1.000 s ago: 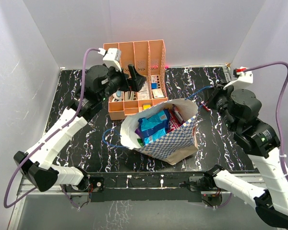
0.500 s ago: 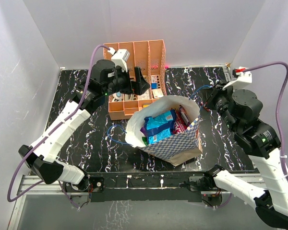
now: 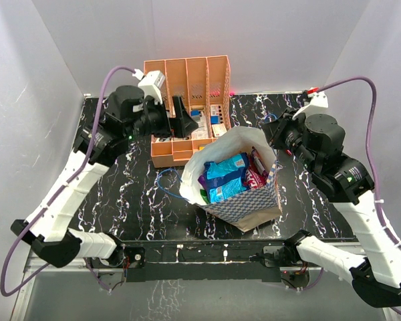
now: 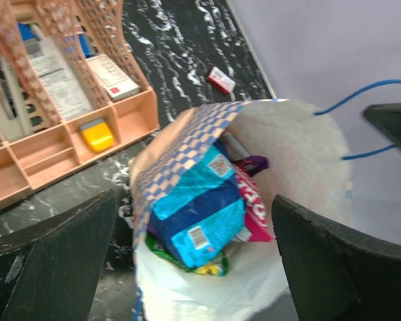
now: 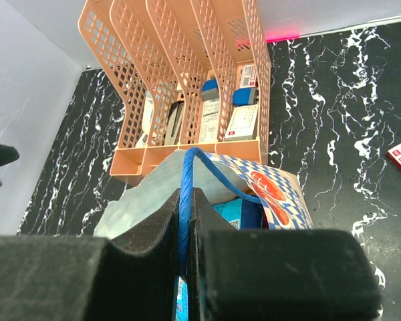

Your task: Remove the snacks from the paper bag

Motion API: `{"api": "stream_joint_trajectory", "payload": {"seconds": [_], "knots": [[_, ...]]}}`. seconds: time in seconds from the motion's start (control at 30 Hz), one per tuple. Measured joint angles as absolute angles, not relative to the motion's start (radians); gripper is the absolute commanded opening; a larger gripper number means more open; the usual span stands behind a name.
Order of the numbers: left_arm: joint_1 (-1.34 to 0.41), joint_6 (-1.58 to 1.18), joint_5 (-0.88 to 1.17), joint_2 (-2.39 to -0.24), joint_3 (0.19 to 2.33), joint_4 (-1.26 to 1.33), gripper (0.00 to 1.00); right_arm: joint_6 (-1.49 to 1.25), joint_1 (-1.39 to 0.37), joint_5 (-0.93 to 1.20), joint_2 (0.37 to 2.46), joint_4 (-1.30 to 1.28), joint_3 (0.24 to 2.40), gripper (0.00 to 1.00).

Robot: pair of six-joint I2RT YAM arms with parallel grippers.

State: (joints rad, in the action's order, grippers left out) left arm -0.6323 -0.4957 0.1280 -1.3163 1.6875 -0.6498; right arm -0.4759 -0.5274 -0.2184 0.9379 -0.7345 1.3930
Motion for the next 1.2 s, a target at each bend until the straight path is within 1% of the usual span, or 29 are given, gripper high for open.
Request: {"api": "stream_joint_trajectory", "payload": {"seconds": [0.07,0.13,0.23,0.3,0.37,0.47,0.6,0.67,0.83,0.93,1.03,1.07,1.1,1.2], "knots": [[-0.632,-0.534,0.175,-1.375,1.784,-0.675,0.99,-0.482,-0.527,-0.219,0.942,-0.740,1.393,0.08],[-0.632,-0.596,0.236,-1.433,1.831,-0.671,0.98,-0.490,-0.527,-0.218,0.947,-0.752,1.395,0.08],[-0.645,-0.703,0.297,-1.481,1.792,-0.664,0.98,-0.523,-0.527,-0.213,0.949,-0.782,1.399,0.08],[-0.672,-0.748,0.300,-1.499,1.750,-0.664,0.98,-0.546,-0.527,-0.209,0.950,-0.813,1.409,0.08],[-0.717,-0.764,0.283,-1.511,1.724,-0.669,0.98,-0.564,-0.527,-0.202,0.947,-0.834,1.416,0.08],[-0.841,-0.753,0.200,-1.506,1.676,-0.644,0.96,-0.572,-0.524,-0.161,0.923,-0.835,1.398,0.08],[-1.008,-0.742,0.067,-1.458,1.537,-0.575,0.85,-0.566,-0.523,-0.069,0.863,-0.776,1.316,0.08],[-1.036,-0.750,0.018,-1.446,1.504,-0.585,0.84,-0.568,-0.522,-0.034,0.861,-0.754,1.311,0.08],[-1.023,-0.771,-0.101,-1.459,1.509,-0.583,0.90,-0.585,-0.522,0.062,0.905,-0.667,1.325,0.08],[-1.021,-0.798,-0.177,-1.530,1.562,-0.617,0.92,-0.603,-0.522,0.105,0.937,-0.645,1.333,0.08],[-1.026,-0.815,-0.238,-1.604,1.590,-0.636,0.93,-0.610,-0.522,0.119,0.946,-0.645,1.333,0.08],[-1.028,-0.820,-0.249,-1.621,1.589,-0.644,0.97,-0.612,-0.522,0.119,0.946,-0.646,1.333,0.08],[-1.030,-0.826,-0.257,-1.640,1.583,-0.648,0.98,-0.612,-0.522,0.119,0.943,-0.646,1.333,0.08],[-1.039,-0.829,-0.270,-1.654,1.570,-0.643,0.98,-0.616,-0.522,0.111,0.929,-0.646,1.332,0.08]]}}
